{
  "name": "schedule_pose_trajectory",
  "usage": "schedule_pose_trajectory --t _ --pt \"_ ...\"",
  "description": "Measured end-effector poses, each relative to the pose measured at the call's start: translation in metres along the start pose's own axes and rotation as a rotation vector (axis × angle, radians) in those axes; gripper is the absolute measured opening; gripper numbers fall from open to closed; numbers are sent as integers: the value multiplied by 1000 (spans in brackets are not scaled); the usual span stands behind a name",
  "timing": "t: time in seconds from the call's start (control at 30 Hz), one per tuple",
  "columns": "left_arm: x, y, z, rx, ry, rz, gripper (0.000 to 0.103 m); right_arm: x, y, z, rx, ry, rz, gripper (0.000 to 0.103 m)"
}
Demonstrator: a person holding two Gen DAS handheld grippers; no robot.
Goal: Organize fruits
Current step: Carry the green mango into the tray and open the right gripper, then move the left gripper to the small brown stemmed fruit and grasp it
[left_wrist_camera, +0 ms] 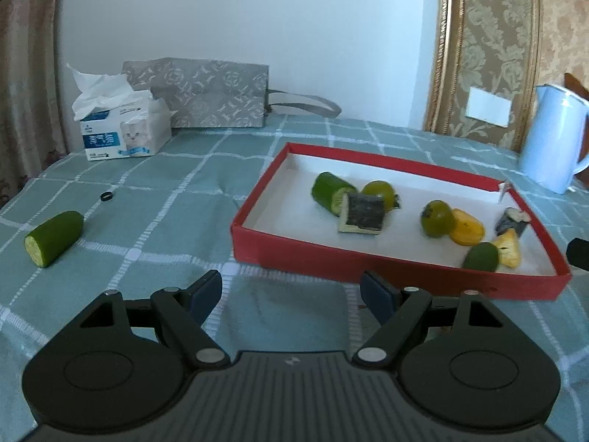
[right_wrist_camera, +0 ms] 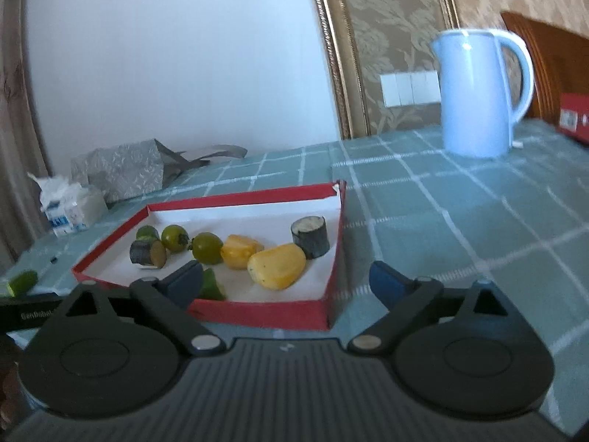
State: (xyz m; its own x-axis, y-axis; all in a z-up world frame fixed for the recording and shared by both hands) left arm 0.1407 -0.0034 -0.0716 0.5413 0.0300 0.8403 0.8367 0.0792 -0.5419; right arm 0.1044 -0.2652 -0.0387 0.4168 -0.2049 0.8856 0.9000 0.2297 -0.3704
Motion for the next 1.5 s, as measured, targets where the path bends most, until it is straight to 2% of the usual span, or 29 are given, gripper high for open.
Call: schedule_pose_trajectory --t 0.23,0.33,0.5,0.67,0.77,0.83,1.13,1.2,1.27,1.33,1.5 --pt "-2 -18 -18 -108 -11 -20 82 -9 -6 4 -12 -43 4 96" --pt "-5 -20 -30 -85 27 -23 82 -9 -6 7 -20 -62 1 96" --pt "-13 -16 -49 -66 78 21 82 -9 -7 7 -12 -54 5 96" --pt "-12 -17 -57 -50 91 22 82 -10 -6 9 -7 -52 14 96" --pt "-9 -16 -62 -42 75 50 82 -12 -5 10 -4 -53 22 96" --pt "-7 -19 -67 -57 65 63 79 -11 -6 10 -3 -51 16 98" --pt "-13 -20 -86 -76 120 90 79 -7 -10 4 1 -1 -2 99" --pt "-15 -16 -85 -67 116 108 74 -7 -11 5 3 -6 -5 99" --pt "-19 -13 -84 -93 102 136 62 -6 -11 6 6 -10 -6 100" --pt "-23 -12 -84 -117 82 167 55 -7 -11 6 8 -8 -2 102" --pt "-25 -14 -88 -95 118 142 55 -5 -13 6 14 -1 -12 103"
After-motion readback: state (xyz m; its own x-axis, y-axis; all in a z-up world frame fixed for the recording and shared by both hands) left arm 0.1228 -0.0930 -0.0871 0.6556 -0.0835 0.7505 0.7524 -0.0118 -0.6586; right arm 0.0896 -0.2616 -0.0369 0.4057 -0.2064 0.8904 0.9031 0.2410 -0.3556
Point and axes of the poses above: each gripper's, at about its wrist camera, not at the fingertips, and y roughly the way its jaws point, z to its left, x to its top, the point moved 10 cm from there along y, roughly the way its jaws point, and after that the axes turned 9 degrees about x, right-handed, at the moved point
